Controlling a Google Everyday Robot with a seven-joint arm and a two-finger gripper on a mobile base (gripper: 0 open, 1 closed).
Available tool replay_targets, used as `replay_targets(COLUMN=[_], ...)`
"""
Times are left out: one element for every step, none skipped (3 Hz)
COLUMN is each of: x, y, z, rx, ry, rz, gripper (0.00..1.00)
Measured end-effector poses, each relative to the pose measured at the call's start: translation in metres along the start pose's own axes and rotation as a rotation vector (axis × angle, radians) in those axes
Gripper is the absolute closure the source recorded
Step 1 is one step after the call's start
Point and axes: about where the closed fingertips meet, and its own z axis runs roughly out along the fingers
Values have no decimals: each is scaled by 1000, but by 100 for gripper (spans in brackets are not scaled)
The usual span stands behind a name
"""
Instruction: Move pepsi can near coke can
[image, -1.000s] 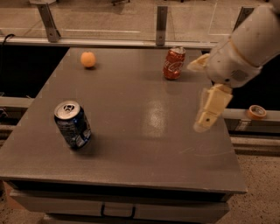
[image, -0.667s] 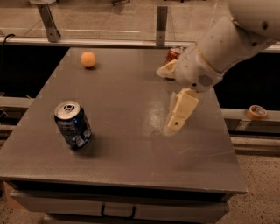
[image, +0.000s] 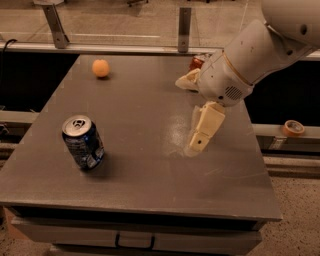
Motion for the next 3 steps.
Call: replay_targets(x=[-18,-58,-99], y=[13,26,33], z=[27,70,110], rx=[-26,-68,-113], ry=[-100,-242,-357], rz=[12,16,1], gripper=[0,0,0])
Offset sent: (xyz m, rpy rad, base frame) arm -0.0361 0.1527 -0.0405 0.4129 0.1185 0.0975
